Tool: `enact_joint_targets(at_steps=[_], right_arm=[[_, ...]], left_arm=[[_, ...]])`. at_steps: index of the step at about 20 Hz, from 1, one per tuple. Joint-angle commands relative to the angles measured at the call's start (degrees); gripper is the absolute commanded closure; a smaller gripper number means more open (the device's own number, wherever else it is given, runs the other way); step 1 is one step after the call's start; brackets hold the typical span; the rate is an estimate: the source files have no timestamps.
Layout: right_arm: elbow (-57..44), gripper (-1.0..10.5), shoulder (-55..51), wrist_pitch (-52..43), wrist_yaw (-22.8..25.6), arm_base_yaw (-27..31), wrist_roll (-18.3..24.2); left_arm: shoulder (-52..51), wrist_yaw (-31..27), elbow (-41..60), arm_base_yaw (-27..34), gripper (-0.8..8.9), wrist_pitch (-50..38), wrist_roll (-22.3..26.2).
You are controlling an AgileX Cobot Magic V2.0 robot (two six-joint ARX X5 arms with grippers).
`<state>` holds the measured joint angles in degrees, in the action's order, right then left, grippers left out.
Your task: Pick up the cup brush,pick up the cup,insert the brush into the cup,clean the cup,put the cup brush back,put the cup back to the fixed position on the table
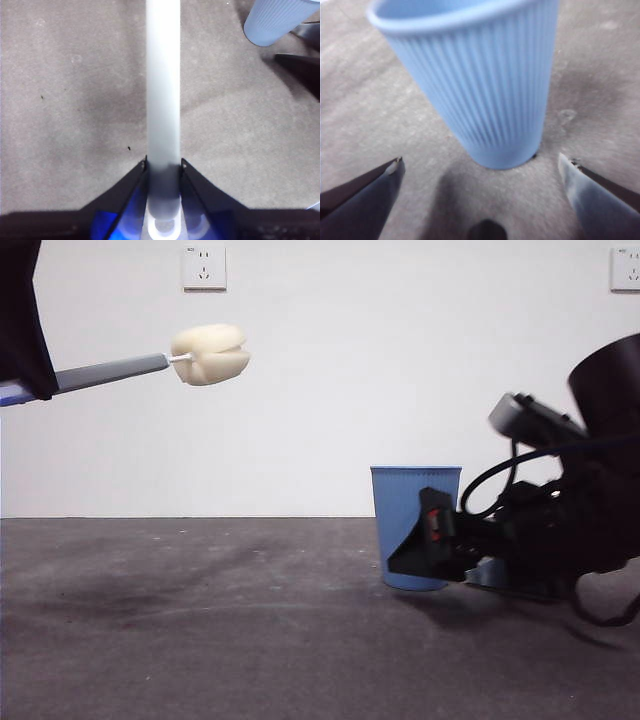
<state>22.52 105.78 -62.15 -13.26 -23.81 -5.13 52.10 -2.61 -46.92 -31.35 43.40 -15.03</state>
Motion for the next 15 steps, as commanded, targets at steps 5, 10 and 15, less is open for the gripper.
enact_joint_targets(at_steps=[5, 10, 15], right_arm=[[6.3, 4.1, 3.8, -0.8, 1.7, -0.7, 1.4], [9.7, 4.8, 6.1, -0.3, 1.9, -0.7, 1.3], [10.6, 6.9, 7.5, -0.3, 3.3, -0.7, 0.9]], left_arm=[[-0.2, -0.3, 0.0, -0.1, 8.22, -0.2, 0.2], [-0.2, -0.3, 0.0, -0.1, 8.22, 0.0, 0.2], [-0.2, -0.4, 0.0, -0.1, 8.22, -0.1, 0.2]])
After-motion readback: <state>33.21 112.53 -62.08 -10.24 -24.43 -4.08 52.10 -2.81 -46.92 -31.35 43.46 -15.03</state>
